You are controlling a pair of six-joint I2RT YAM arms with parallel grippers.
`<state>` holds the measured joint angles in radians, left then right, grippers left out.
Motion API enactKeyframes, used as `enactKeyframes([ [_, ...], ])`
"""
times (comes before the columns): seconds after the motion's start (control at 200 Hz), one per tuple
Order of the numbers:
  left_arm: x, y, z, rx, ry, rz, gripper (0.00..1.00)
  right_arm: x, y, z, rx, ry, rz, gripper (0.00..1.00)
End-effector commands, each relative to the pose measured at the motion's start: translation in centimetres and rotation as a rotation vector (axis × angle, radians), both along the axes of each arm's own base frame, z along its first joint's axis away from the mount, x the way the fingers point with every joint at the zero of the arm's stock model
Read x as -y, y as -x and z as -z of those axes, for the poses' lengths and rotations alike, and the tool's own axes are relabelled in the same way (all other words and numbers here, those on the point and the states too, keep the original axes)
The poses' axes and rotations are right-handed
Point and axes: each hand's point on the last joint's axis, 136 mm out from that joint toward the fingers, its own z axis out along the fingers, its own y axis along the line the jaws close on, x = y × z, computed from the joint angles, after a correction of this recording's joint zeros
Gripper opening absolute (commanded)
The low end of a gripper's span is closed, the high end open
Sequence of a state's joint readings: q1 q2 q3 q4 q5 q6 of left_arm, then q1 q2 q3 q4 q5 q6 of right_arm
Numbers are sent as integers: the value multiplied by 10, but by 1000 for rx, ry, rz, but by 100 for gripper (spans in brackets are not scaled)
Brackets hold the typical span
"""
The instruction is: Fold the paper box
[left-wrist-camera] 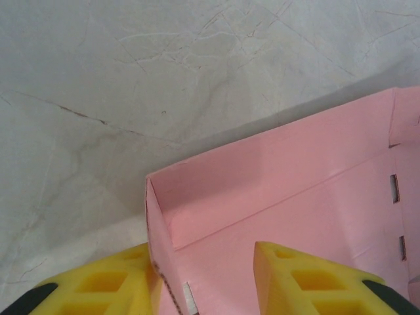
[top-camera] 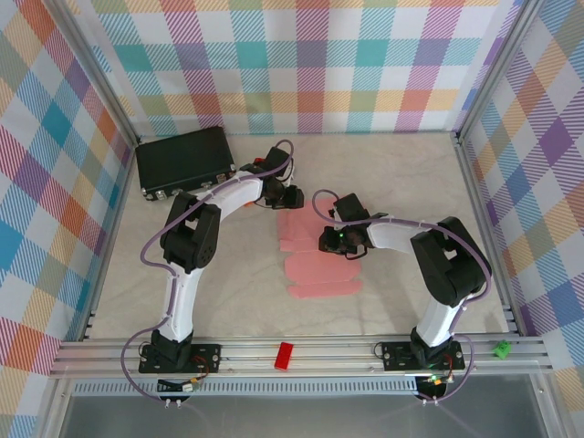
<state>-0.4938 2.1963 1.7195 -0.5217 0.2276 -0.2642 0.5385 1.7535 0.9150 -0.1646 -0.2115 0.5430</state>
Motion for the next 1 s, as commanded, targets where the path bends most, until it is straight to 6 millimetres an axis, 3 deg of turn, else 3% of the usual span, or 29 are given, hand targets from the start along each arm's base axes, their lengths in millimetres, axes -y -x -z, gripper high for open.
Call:
enactKeyframes([
  [0.0,3,-4,-22,40,7,32,44,3,14,15,-64,27,6,18],
  [0.18,-6,-10,-55,133,-30,21,53,8,4,-8,-2,29,45,20],
  [0.315,-13,-11,-84,211,-71,13,62,15,-8,-36,62,12,78,24],
  [0.43,-18,-3,-102,243,-95,4,63,26,-21,-60,106,-2,97,28],
  [0.545,-13,17,-112,240,-88,21,63,46,-40,-74,141,25,111,33],
  [0.68,6,54,-101,182,-30,55,48,69,-66,-78,131,58,117,38],
  [0.74,12,67,-91,155,-14,54,37,74,-77,-78,129,65,102,39],
  [0.93,21,96,-46,54,29,16,8,87,-113,-68,137,140,87,43],
  [0.995,21,103,-30,23,24,7,3,90,-124,-62,129,168,83,44],
])
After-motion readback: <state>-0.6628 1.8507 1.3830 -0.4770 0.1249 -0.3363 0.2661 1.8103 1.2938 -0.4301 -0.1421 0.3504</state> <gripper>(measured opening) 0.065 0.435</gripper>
